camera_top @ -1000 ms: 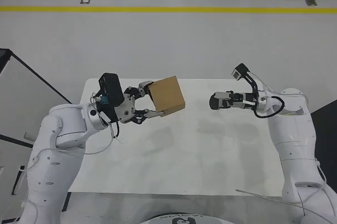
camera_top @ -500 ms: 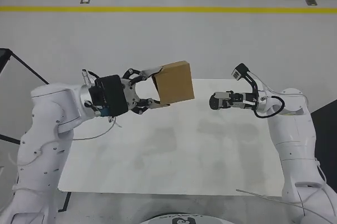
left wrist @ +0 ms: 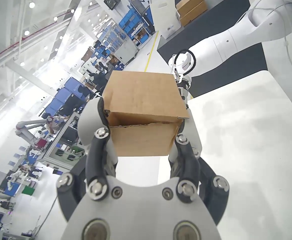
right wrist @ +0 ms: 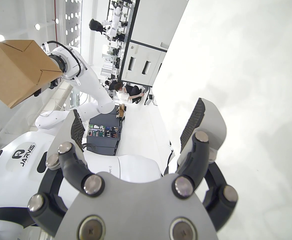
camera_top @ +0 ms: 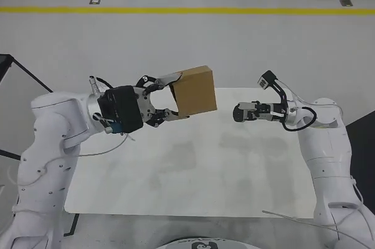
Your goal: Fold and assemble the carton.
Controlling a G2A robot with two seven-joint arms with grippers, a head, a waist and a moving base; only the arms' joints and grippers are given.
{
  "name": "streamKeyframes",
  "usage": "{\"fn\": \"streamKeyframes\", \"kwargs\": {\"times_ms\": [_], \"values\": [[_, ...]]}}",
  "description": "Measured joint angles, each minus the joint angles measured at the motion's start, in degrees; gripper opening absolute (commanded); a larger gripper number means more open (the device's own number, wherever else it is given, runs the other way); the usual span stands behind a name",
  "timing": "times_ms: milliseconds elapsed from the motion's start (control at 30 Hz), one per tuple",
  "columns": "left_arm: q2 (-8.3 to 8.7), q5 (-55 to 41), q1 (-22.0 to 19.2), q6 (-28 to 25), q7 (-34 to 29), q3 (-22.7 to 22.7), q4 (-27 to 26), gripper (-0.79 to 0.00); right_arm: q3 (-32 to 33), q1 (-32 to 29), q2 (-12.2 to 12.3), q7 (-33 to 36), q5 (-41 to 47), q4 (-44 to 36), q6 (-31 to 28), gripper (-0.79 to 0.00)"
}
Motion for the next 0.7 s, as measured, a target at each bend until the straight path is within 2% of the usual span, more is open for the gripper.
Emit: {"fn": "streamKeyframes", "kwargs": {"times_ms": [133, 367, 700], "values": [[1.3, 0.1, -1.9, 0.0, 3.2, -0.4, 0.5, -0.785, 0.0, 0.0, 0.0, 0.0, 0.0, 0.0, 0.0, 0.0], [4.72, -1.9, -3.8, 0.0, 7.8, -1.6, -0.4, -0.785, 0.0, 0.0, 0.0, 0.0, 0.0, 0.0, 0.0, 0.0], [4.68, -3.6, -3.3, 0.9, 8.4, -1.4, -1.2, -0.785, 0.0, 0.0, 0.0, 0.0, 0.0, 0.0, 0.0, 0.0]]}}
